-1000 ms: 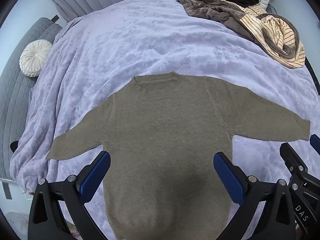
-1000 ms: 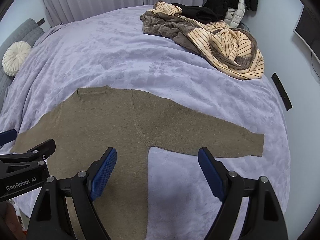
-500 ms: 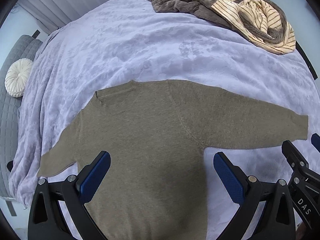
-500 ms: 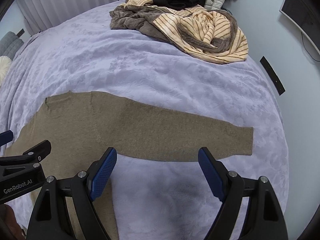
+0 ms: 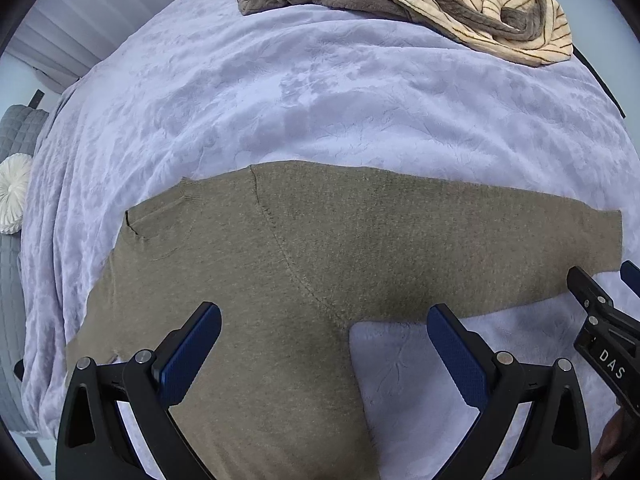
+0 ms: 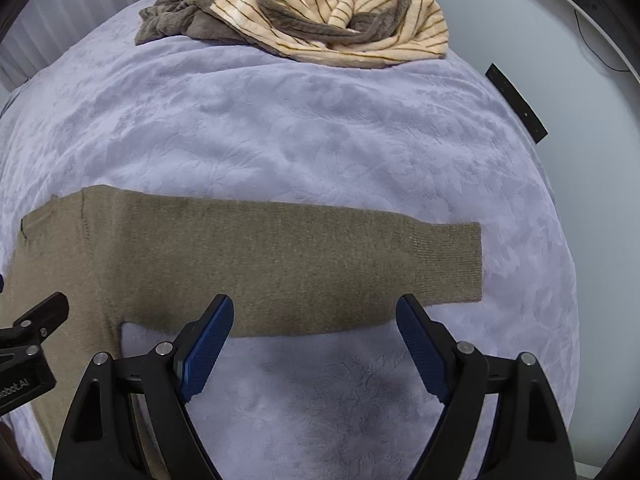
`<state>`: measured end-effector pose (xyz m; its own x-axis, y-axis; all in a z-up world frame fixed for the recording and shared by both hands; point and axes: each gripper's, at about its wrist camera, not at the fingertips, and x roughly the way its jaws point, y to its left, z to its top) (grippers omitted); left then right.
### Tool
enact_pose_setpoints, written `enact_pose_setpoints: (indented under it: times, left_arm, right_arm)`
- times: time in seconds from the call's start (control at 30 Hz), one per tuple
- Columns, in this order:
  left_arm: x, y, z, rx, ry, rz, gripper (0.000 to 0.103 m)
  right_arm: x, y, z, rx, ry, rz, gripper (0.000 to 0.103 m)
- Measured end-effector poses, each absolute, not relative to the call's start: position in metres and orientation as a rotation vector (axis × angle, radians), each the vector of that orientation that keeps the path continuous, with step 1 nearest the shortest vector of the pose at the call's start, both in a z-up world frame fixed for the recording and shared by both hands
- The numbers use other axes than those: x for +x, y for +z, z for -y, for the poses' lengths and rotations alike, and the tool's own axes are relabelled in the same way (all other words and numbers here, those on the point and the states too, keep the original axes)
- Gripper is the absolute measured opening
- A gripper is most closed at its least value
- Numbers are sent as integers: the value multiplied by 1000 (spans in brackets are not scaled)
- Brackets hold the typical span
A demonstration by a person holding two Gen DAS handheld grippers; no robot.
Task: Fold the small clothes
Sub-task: 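Move the right gripper to the sweater's sleeve cuff and grasp it, then lift the sleeve cuff with the right gripper and carry it across the sweater body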
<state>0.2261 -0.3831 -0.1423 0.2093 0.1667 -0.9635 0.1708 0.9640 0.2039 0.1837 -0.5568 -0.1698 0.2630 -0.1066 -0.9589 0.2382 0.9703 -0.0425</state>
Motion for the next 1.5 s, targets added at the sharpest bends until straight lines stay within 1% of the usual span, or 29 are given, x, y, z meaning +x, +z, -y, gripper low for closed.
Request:
enact_pose_setpoints:
  times: [0.2,0.33,0.4,0.5,0.6,0.63,0.67,0.7,0.73,0.77,0.8,0.83,1.13,1.5]
  left_arm:
    - [231,-160,386,300,0,-1398,103]
    - [230,-167,385,299,2,-1414,103]
    - [229,-168,383,297,5,-1421,103]
    - [226,-168,380,299,9,-1425,103]
    - [225,-167,376,298,16,-1428,103]
    - [224,-166,374,296,19,-1429,103]
    - [223,-166,372,294,21,-1430,103]
    - [222,-165,371,292,23,-1430,103]
    - [222,-164,369,289,24,-1430,103]
    - [220,-162,367,286,26,-1428,103]
    - [219,-160,366,283,27,-1426,103]
    - [218,-158,364,281,27,-1424,103]
    - [204,-141,336,236,56,-1404,103]
    - [170,-107,271,174,98,-1354,103]
  right_arm:
    - [182,-204,603,163,-326,-1319,86]
    - [176,-228,639,261,-378,-1320,85]
    - [172,-243,660,369,-386,-1308,80]
    - [168,-257,687,557,-372,-1238,79]
    - [176,-253,694,589,-355,-1158,78]
    - [180,-250,694,588,-340,-1142,73]
    - [185,-248,694,586,-322,-1129,66]
    - [189,-246,693,589,-301,-1119,62]
    - [191,-245,692,592,-283,-1116,52]
    - [191,-244,690,592,-273,-1119,39]
    - [189,-244,689,595,-265,-1122,29]
    - [187,-242,688,611,-248,-1123,13]
    - [161,-184,667,587,-192,-1007,12]
    - [154,-128,591,501,-122,-1009,12]
